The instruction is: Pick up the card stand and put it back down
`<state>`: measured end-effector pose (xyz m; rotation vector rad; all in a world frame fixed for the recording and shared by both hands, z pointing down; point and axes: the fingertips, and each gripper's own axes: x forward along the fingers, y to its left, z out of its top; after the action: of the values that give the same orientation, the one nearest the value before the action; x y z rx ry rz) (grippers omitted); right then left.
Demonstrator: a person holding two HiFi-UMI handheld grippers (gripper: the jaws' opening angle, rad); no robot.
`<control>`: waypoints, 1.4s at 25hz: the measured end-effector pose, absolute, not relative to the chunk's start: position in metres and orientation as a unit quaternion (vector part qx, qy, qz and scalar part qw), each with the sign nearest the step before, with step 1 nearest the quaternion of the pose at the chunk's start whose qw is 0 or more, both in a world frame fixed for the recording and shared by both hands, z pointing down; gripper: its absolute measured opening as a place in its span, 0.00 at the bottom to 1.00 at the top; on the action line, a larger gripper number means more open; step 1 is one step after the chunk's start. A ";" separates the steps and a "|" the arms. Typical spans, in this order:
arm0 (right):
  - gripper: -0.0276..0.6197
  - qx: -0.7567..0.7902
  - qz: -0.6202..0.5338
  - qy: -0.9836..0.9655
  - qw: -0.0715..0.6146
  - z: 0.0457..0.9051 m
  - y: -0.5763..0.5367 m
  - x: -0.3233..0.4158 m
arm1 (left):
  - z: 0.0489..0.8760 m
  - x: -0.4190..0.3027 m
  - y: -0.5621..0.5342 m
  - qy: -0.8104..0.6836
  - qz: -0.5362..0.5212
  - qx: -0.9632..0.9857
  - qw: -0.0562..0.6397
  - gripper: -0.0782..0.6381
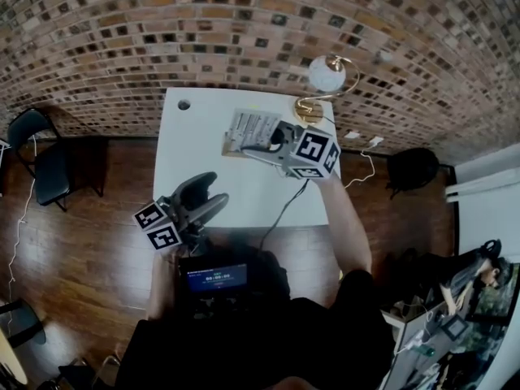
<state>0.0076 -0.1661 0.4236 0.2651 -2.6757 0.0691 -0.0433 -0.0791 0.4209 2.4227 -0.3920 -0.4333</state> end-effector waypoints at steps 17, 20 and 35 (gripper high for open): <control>0.27 0.092 0.034 -0.975 0.201 0.414 -0.153 -0.006 | 0.421 -0.054 -0.075 -0.160 -0.171 0.919 0.317 0.49; 0.26 0.095 0.035 -0.975 0.197 0.413 -0.151 -0.006 | 0.419 -0.056 -0.076 -0.161 -0.175 0.918 0.318 0.49; 0.26 0.111 0.034 -0.973 0.198 0.415 -0.151 -0.011 | 0.424 -0.066 -0.075 -0.151 -0.181 0.914 0.331 0.49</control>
<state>-0.0111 -0.1514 0.4149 0.3114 -2.7241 0.0959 -0.0662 -0.0754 0.4242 2.3882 -0.3937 -0.4735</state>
